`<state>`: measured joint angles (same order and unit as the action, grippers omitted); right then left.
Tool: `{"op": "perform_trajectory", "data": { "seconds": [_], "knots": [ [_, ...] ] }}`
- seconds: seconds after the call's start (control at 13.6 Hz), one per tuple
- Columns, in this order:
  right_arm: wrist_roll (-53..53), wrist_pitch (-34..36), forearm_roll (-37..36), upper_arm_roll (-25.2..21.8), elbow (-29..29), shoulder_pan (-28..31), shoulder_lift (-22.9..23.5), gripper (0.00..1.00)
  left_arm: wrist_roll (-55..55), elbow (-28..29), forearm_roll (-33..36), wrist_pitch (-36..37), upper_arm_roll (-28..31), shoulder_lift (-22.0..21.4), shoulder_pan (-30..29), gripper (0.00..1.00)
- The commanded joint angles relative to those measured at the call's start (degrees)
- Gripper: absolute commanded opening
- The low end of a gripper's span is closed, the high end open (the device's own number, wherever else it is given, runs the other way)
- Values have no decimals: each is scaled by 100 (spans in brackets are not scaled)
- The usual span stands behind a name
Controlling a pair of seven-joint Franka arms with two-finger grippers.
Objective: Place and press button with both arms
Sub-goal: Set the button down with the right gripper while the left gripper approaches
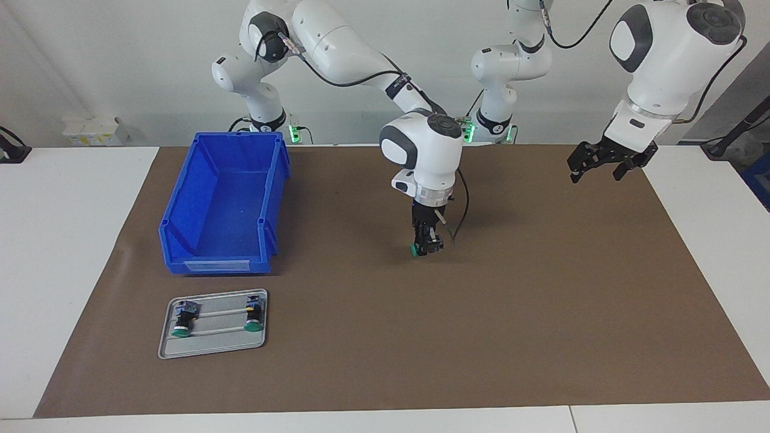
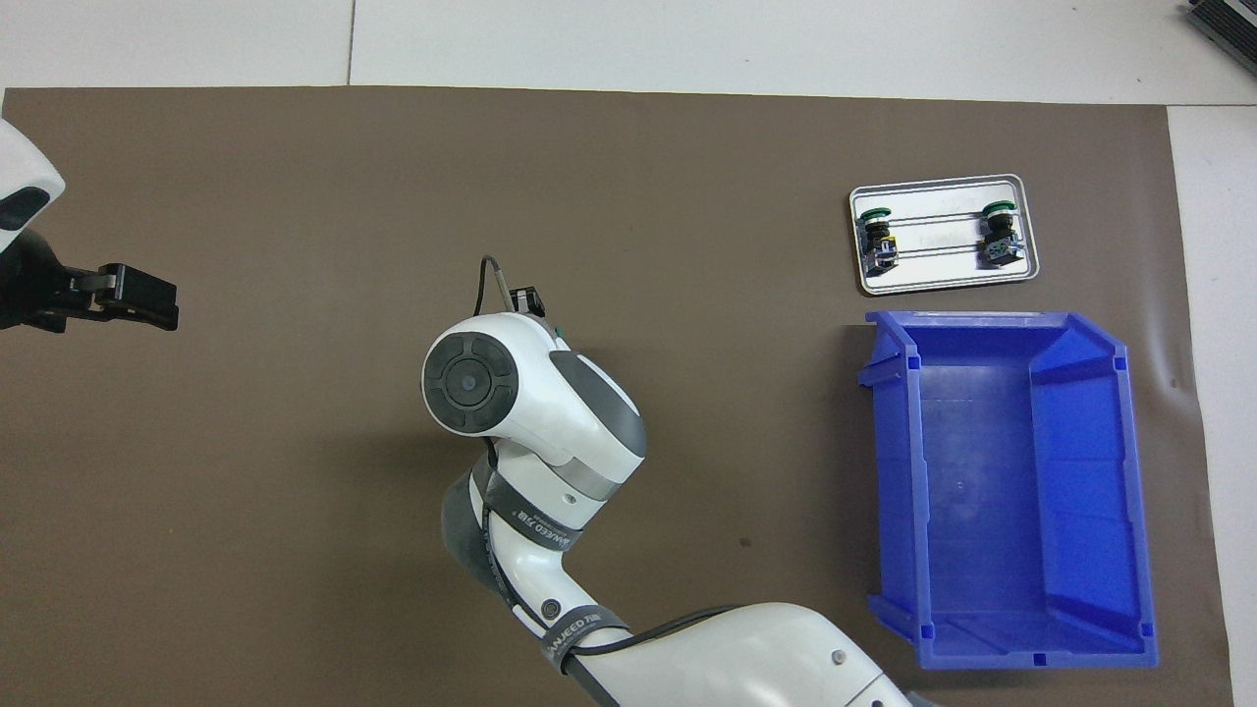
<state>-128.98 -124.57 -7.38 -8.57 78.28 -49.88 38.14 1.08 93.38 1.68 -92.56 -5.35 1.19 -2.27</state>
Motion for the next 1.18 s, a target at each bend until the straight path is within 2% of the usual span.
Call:
{"op": "perform_trajectory", "data": {
  "seconds": [0.0,0.52,0.66,0.81,0.88,1.03,1.1],
  "knots": [
    [-311,-190,-79,-5,178,-144,-70,0,-46,102,-63,-34,-18,-110,-46,100],
    [-540,-594,-79,-5,618,-487,-61,0,-11,102,-63,-52,-18,-110,-1,100],
    [-820,-822,-202,-14,557,-689,288,0,-55,67,-63,-87,-18,-119,16,100],
    [-822,-675,-290,-14,469,-663,422,0,-46,67,-63,-113,-18,-119,51,100],
    [-813,-448,-299,-22,330,-663,448,12,-72,75,-63,-122,-36,-119,60,100],
    [-787,-366,-299,-22,258,-645,370,100,-64,93,-63,-122,-62,-119,69,100],
    [-708,-419,-290,-14,275,-654,291,100,-81,93,-63,-200,-80,-119,69,100]
  ]
}}
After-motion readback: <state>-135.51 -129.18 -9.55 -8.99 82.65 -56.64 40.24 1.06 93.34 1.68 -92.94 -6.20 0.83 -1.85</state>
